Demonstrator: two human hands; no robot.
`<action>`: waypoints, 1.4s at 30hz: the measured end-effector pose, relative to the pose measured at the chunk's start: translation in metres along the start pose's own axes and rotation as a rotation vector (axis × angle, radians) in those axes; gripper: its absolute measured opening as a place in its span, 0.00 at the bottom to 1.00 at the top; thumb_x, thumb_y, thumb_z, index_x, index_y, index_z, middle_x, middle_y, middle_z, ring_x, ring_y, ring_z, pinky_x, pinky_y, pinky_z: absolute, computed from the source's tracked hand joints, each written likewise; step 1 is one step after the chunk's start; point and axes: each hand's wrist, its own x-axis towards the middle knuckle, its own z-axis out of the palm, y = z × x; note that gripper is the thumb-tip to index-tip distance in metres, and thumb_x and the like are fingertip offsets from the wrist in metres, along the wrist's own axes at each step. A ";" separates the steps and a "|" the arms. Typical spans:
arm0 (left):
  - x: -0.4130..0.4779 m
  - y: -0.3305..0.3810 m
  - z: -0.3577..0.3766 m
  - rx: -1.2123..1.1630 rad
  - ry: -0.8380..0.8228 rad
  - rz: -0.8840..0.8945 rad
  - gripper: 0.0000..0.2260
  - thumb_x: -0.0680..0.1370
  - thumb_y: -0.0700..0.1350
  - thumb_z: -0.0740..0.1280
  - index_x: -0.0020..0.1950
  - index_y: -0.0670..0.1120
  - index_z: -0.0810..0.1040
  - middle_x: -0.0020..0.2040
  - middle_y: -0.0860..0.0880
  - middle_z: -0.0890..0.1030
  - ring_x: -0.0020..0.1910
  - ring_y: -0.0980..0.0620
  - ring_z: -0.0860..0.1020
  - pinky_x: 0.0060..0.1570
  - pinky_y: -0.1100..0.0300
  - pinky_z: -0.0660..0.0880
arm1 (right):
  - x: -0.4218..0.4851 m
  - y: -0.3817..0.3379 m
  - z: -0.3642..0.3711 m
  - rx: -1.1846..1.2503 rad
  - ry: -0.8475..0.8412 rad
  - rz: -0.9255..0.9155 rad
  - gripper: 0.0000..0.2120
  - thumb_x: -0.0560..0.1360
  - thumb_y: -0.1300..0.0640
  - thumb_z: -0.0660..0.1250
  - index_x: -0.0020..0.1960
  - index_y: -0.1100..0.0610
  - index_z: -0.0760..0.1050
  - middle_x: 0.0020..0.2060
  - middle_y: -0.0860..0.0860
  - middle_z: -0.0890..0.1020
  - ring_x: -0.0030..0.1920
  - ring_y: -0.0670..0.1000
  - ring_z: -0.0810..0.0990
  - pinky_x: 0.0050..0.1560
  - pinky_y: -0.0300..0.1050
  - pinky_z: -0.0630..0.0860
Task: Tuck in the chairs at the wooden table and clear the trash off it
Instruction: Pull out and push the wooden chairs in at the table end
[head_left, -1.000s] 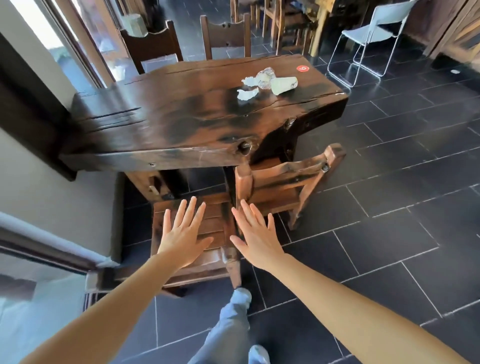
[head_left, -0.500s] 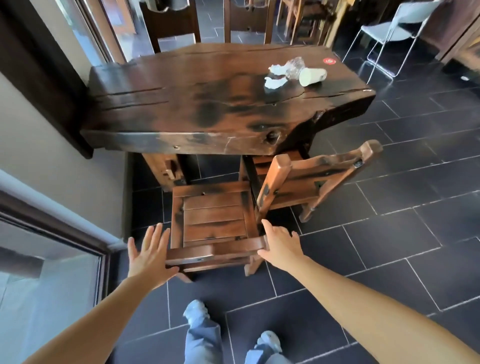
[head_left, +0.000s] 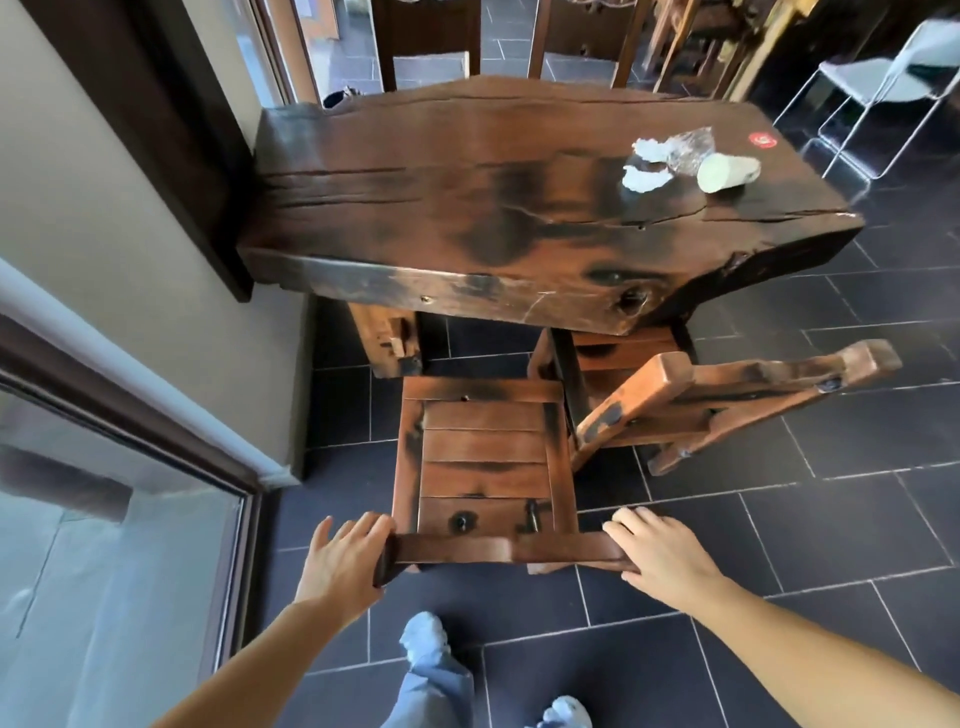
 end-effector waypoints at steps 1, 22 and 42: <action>0.002 -0.003 0.001 0.000 -0.012 0.000 0.28 0.53 0.52 0.78 0.49 0.55 0.71 0.44 0.56 0.79 0.43 0.51 0.81 0.54 0.43 0.74 | 0.002 0.003 -0.001 0.017 -0.005 -0.032 0.31 0.46 0.44 0.82 0.48 0.50 0.79 0.43 0.46 0.80 0.39 0.49 0.81 0.31 0.42 0.77; 0.118 -0.071 -0.056 0.068 -0.078 -0.062 0.22 0.65 0.47 0.72 0.55 0.57 0.68 0.51 0.56 0.73 0.58 0.52 0.74 0.69 0.39 0.50 | 0.098 -0.002 -0.041 0.108 0.097 -0.035 0.30 0.54 0.43 0.79 0.54 0.48 0.75 0.45 0.44 0.78 0.41 0.47 0.79 0.33 0.41 0.77; 0.179 -0.041 -0.052 -0.026 0.010 -0.124 0.26 0.65 0.51 0.74 0.58 0.55 0.67 0.53 0.52 0.74 0.53 0.48 0.75 0.55 0.50 0.70 | 0.168 0.070 -0.065 -0.050 0.034 0.027 0.29 0.63 0.49 0.77 0.62 0.50 0.75 0.61 0.51 0.76 0.66 0.54 0.71 0.72 0.63 0.54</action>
